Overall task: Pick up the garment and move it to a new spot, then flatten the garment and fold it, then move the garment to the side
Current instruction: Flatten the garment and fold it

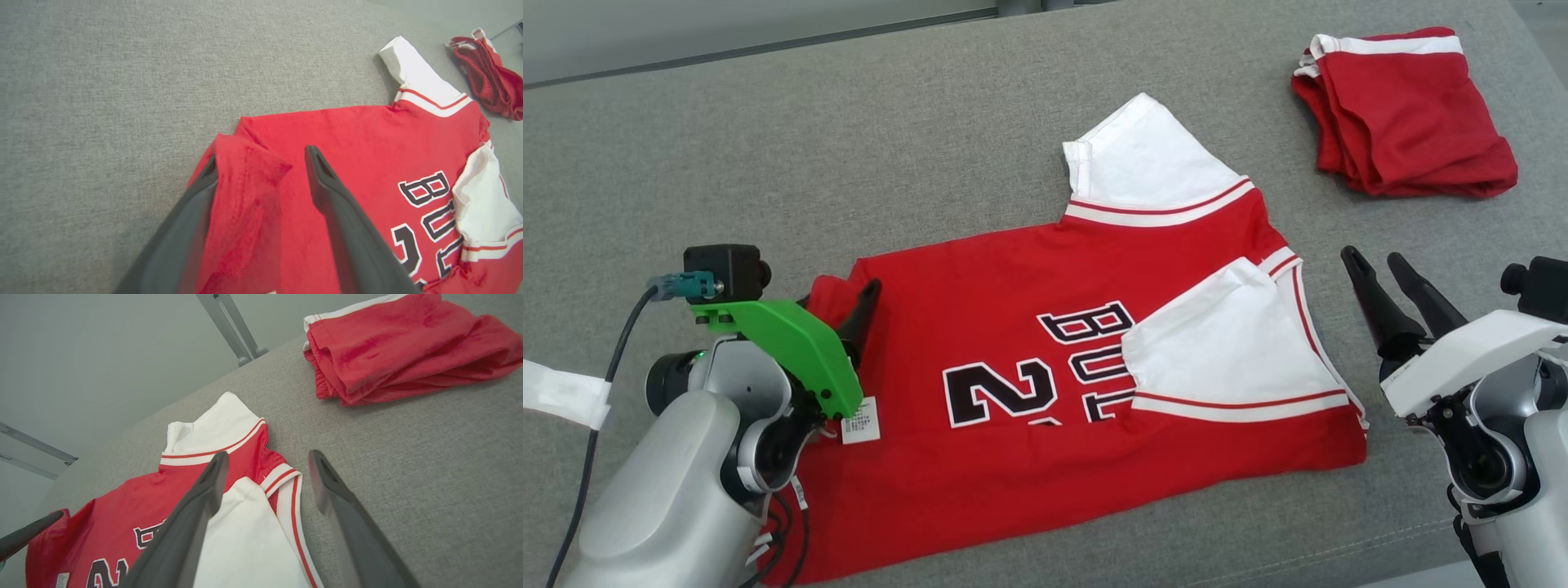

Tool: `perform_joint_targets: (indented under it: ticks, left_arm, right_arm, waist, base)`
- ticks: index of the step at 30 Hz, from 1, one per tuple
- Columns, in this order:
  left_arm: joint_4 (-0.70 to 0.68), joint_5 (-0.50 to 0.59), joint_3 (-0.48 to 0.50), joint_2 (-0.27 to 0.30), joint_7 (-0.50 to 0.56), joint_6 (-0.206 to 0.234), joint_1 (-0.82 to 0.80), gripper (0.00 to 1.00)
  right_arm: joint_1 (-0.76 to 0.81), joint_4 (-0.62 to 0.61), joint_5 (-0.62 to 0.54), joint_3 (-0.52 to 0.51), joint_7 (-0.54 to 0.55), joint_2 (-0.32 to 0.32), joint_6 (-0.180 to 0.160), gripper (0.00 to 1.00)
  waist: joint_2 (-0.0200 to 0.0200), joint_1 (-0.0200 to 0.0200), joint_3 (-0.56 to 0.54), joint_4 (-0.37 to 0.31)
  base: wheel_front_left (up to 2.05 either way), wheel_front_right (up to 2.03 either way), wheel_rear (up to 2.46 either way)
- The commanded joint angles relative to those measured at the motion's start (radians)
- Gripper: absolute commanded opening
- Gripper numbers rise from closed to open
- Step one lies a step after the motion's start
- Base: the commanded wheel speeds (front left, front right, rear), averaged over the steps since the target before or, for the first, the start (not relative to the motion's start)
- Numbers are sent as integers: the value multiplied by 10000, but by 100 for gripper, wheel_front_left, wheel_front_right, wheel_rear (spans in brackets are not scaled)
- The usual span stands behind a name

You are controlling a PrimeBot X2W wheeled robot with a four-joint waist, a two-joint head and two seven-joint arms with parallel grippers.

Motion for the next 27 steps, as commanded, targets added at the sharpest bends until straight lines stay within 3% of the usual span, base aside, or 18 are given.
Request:
perform_joint_targets:
  ticks: [1, 2, 5, 8, 12, 27]
  left_arm:
    - [32, -91, 45, -11, -38, -49, -131, 87]
    - [103, -88, 51, -33, -94, -64, -142, 81]
    - [243, -62, 90, -47, -210, -81, -222, 48]
    - [350, -41, 62, 2, -240, -124, -215, 36]
    - [373, 38, 40, 57, -345, -170, -216, 1]
    - [-219, 771, 321, 557, -1948, 159, 335, 0]
  right_arm:
    - [-71, 25, 31, 15, -70, -51, -2, 100]
    - [-67, 34, 34, 19, -71, -58, -2, 100]
    - [-46, 46, 38, 18, -102, -67, -2, 100]
    - [-21, 40, 54, -5, -102, -88, -2, 100]
    - [-61, -7, 53, -59, -96, -128, -2, 100]
    - [-1515, 205, -1149, 102, 615, -454, -2, 100]
  waist:
    - [0, 0, -8, -16]
    - [0, 0, -14, -26]
    - [0, 0, -27, -41]
    - [0, 0, -45, -29]
    - [0, 0, -55, 27]
    - [0, 0, 16, 358]
  base:
    - [0, 0, 0]
    - [0, 0, 0]
    - [0, 0, 0]
    - [0, 0, 0]
    - [0, 0, 0]
    - [0, 0, 0]
